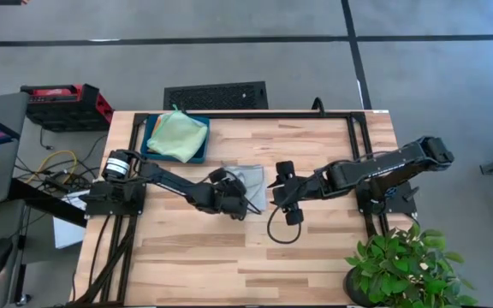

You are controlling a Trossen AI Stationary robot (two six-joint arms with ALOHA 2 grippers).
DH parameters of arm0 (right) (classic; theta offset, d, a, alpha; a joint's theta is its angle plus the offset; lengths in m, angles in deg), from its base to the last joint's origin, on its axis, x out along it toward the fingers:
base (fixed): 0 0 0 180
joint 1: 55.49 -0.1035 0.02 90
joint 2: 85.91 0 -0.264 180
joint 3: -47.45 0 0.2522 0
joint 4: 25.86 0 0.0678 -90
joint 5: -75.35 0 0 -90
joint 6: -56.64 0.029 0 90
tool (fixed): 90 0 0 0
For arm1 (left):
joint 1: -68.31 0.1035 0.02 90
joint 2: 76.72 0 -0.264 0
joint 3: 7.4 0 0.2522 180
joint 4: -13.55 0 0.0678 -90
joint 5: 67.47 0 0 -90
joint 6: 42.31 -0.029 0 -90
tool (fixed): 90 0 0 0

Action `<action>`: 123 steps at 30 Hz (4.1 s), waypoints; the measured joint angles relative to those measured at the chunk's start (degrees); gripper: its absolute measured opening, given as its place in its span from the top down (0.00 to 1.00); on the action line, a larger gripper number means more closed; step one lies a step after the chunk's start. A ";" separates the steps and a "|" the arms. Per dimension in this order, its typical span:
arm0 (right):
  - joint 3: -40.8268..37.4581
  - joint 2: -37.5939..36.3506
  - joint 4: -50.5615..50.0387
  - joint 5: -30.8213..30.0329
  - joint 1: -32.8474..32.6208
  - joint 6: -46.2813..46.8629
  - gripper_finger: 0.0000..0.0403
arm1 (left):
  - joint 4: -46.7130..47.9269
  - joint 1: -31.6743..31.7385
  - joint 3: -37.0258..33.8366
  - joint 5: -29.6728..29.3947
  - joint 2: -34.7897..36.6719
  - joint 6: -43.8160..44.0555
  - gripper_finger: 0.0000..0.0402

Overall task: Fold microfiber towels
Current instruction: Fold the gray towel

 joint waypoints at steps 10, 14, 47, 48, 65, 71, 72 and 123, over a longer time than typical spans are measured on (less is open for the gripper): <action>0.00 0.00 0.02 0.00 0.00 0.46 0.39 | 13.84 -1.17 -0.04 -0.09 0.14 14.81 0.65; 0.00 0.00 0.07 0.00 0.00 0.59 0.39 | 14.12 -3.15 -0.04 0.54 1.68 16.26 0.65; 0.00 0.04 -0.31 0.01 0.00 2.56 0.39 | 4.29 5.57 -0.04 6.05 2.25 -0.67 0.65; 0.00 0.04 -0.31 0.01 0.02 2.53 0.39 | 5.34 5.57 -0.04 6.23 2.25 0.23 0.65; 0.00 0.04 -0.44 0.00 0.02 2.53 0.39 | 16.10 0.34 0.30 8.69 3.20 9.29 0.65; 0.00 0.04 -0.42 0.01 0.02 2.53 0.39 | 14.00 -1.79 3.19 3.09 6.57 6.58 0.65; 0.00 0.04 -0.39 0.01 0.02 2.53 0.39 | 12.18 -1.75 3.22 2.93 6.79 4.72 0.65; -0.03 0.05 -0.24 0.02 0.10 4.46 0.39 | 24.07 -0.43 3.19 -3.83 -2.21 25.01 0.65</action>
